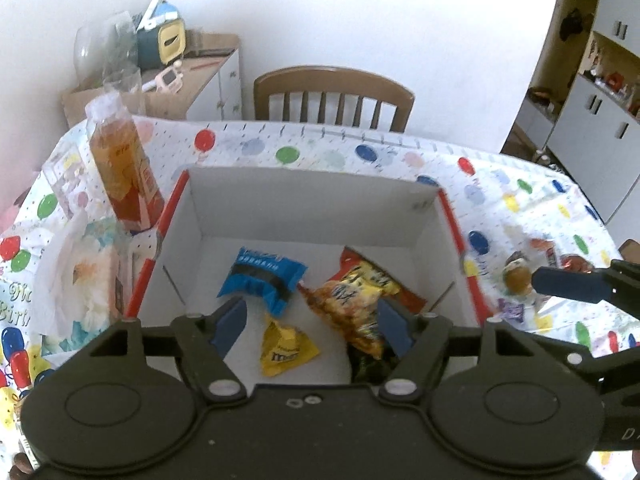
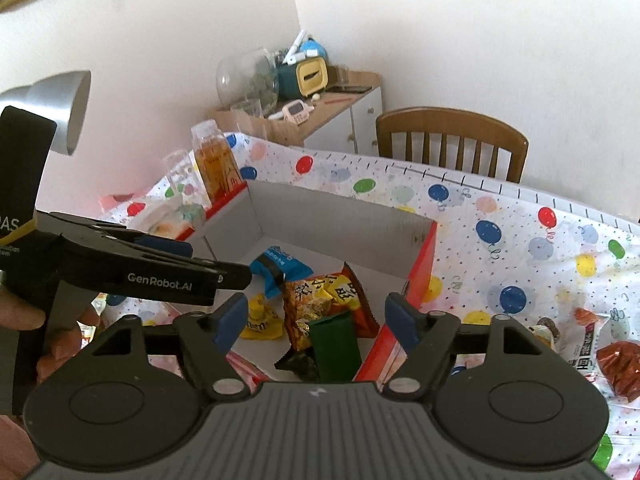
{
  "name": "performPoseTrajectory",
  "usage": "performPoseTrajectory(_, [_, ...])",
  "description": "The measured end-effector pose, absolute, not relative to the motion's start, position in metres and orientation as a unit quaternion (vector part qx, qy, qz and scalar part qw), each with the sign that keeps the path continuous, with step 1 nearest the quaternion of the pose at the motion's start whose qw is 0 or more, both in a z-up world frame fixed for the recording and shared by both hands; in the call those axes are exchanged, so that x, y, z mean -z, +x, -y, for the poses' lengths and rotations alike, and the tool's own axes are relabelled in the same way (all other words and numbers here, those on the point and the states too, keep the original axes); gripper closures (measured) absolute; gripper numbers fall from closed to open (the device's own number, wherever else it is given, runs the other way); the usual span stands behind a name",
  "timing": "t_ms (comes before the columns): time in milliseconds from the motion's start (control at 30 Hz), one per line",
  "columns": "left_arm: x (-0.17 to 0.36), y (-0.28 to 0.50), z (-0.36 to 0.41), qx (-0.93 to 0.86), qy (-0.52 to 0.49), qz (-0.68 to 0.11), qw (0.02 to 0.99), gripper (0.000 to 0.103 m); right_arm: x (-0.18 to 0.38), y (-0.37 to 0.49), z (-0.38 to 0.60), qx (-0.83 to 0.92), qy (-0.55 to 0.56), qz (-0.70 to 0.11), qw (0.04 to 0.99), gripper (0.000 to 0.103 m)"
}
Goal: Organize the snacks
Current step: 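Move both tools back to the table toward the clear candy and white packet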
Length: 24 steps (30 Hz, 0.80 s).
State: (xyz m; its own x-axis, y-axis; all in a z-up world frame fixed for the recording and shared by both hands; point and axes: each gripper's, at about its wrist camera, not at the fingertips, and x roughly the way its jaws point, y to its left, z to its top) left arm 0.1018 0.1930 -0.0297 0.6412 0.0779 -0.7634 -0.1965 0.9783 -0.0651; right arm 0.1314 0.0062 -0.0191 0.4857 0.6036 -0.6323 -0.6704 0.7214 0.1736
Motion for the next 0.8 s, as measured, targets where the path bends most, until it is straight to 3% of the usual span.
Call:
performPoseTrajectory(133, [0.019, 0.098, -0.178, -0.063, -0.060, -0.402, 0.912, 0.017, 0.012, 0.128, 0.012, -0.357, -0.039, -0.342, 0.868, 0.022])
performPoseTrajectory(400, [0.007, 0.094, -0.143, -0.030, -0.039, -0.378, 0.924, 0.014, 0.006, 0.124, 0.062, -0.330, -0.011, -0.325, 0.886, 0.018])
performPoseTrajectory(633, [0.003, 0.094, -0.113, -0.006, -0.035, -0.361, 0.932, 0.002, 0.011, 0.116, 0.110, -0.297, -0.004, -0.308, 0.904, 0.012])
performPoseTrajectory(800, [0.005, 0.096, -0.090, 0.009, -0.032, -0.348, 0.937, 0.001, 0.022, 0.116, 0.143, -0.269, -0.005, -0.315, 0.910, 0.012])
